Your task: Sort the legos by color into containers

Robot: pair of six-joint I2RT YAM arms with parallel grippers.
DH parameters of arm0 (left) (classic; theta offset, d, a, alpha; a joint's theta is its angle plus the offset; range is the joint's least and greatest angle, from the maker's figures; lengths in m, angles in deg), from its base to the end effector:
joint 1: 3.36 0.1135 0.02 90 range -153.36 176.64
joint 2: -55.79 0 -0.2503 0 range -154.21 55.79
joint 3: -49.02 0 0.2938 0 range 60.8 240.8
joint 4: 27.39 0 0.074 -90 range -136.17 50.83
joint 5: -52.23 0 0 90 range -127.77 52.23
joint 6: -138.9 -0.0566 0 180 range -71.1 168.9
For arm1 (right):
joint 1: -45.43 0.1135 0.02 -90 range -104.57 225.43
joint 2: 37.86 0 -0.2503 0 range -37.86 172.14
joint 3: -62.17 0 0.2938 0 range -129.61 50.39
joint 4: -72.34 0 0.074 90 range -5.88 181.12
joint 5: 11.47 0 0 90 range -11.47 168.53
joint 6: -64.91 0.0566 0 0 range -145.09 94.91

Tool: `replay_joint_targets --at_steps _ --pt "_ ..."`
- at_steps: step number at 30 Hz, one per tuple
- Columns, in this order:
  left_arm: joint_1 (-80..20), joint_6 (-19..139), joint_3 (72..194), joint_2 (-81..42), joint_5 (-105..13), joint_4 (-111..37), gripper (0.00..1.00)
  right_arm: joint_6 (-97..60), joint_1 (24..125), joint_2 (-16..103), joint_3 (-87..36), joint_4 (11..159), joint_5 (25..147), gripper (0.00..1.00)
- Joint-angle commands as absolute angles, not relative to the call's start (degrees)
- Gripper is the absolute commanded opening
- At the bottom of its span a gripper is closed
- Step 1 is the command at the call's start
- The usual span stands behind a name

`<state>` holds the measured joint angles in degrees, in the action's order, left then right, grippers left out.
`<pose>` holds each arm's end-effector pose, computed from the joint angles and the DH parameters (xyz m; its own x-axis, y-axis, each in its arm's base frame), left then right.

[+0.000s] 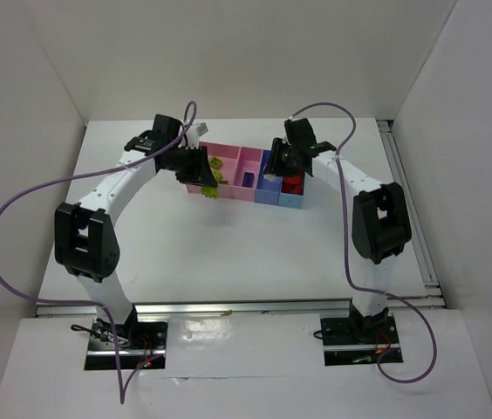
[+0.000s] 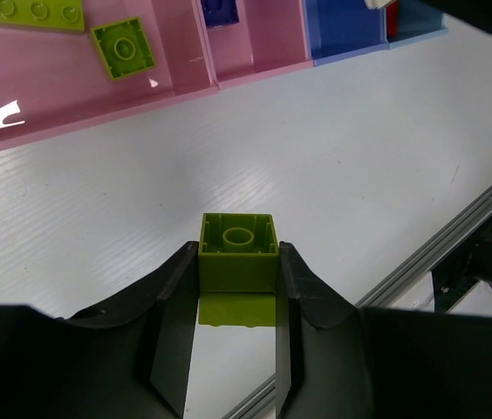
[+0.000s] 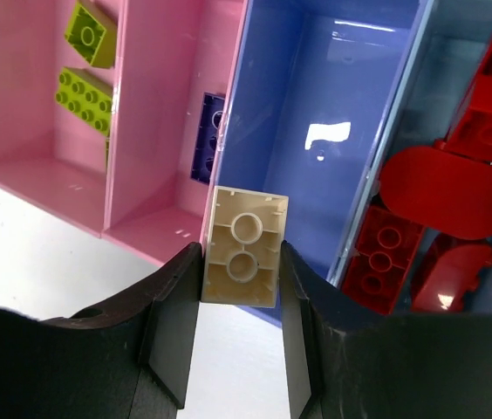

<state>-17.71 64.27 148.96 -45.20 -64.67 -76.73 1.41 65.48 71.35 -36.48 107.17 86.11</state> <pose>0.4207 -0.1341 0.2579 -0.8523 -0.0259 -0.5224 0.2848 0.8147 -0.5051 0.4507 0.1725 0.2034 -0.7890 0.1829 -0.5866 -0.0836 0.9138 0.3974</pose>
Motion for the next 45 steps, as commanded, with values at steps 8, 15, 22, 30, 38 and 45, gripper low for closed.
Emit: replay_joint_targets --at_steps 8,15,22,30,38,45 --pt "-16.64 65.95 154.58 -47.48 -67.83 -75.56 0.00 0.66 66.43 75.43 -42.95 108.46 80.65 0.45" --pt "-15.49 68.40 156.60 -49.15 -70.55 -76.09 0.00 -0.39 66.43 74.74 -43.75 108.99 80.64 0.70" --pt "-14.96 71.57 157.13 -48.63 -70.48 -76.09 0.00 -3.90 66.96 63.67 -35.06 100.12 96.70 0.69" --pt "-18.91 81.05 157.66 -47.57 -56.86 -76.97 0.00 -2.16 72.32 60.76 -33.81 96.27 110.08 0.72" --pt "-22.78 87.30 158.89 -46.42 -46.93 -80.21 0.00 3.03 77.42 65.32 -36.53 91.85 110.70 0.78" --pt "-22.78 87.83 159.50 -45.28 -45.07 -80.74 0.00 4.79 78.74 64.37 -34.08 93.52 103.50 0.81"
